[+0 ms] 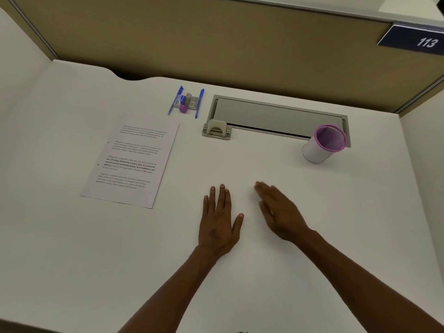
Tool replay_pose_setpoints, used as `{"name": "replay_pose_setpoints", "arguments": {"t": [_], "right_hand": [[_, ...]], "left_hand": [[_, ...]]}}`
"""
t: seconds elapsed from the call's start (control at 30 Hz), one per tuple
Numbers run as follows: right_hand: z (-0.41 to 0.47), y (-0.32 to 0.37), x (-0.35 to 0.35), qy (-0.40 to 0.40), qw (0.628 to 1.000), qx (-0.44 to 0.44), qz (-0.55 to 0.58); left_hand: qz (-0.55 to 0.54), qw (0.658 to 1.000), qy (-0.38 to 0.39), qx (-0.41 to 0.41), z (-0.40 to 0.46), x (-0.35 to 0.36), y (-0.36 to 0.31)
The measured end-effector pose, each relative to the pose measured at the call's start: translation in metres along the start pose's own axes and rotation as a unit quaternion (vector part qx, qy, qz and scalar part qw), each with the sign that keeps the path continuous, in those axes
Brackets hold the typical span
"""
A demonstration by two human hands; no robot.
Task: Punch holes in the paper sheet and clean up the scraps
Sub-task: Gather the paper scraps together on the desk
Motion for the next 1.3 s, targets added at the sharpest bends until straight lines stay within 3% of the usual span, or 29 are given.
{"name": "replay_pose_setpoints", "arguments": {"t": [0.07,0.17,0.23,0.4,0.53,0.63,0.8,0.93,1.0,1.1,1.17,1.3], "right_hand": [[-0.014,-0.031,-0.016,-0.065,0.99,0.122,0.04],[-0.037,-0.051,-0.009,-0.047,0.974,0.218,0.027],[-0.045,-0.043,0.008,-0.02,0.978,0.209,-0.002],[-0.046,-0.014,0.032,-0.004,0.981,0.195,-0.007],[-0.038,-0.014,0.021,-0.022,0.987,0.152,0.051],[-0.013,-0.023,0.012,-0.02,0.986,0.159,0.039],[0.006,-0.006,0.03,0.051,0.994,0.1,0.019],[-0.025,0.004,0.03,0.03,0.996,0.041,0.068],[-0.041,-0.008,0.019,-0.031,0.988,0.092,0.117],[-0.065,-0.037,0.007,-0.098,0.968,0.222,0.063],[-0.075,-0.041,0.014,-0.062,0.96,0.271,-0.017],[-0.068,-0.02,0.036,-0.027,0.954,0.287,-0.084]], "left_hand": [[-0.005,1.0,0.006,-0.004,0.001,0.005,-0.015],[-0.023,1.0,0.014,0.013,0.001,0.012,-0.043],[-0.027,0.999,0.023,0.016,0.002,0.015,-0.054],[-0.052,0.991,0.035,0.118,0.0,0.013,-0.067],[-0.096,0.994,-0.036,0.03,0.016,-0.008,-0.036],[-0.052,0.998,-0.023,-0.009,0.04,-0.013,-0.014],[-0.006,0.998,0.024,0.051,0.035,0.002,-0.026],[-0.049,0.991,0.027,0.123,0.007,0.006,-0.048],[-0.076,0.986,0.018,0.147,-0.001,0.003,-0.05],[-0.064,0.997,-0.023,0.048,0.005,-0.005,-0.027],[-0.045,0.999,-0.018,-0.01,0.008,-0.005,-0.015],[0.002,0.999,0.007,0.051,0.006,0.005,-0.026]]}}
Point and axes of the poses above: each hand's wrist, its own z-axis towards the middle knuckle, its own x-axis out of the palm, y = z × x, the point moved 7 cm from there along z, towards the middle knuckle, and after that the axes turned 5 degrees about z, right-handed, at the moved point
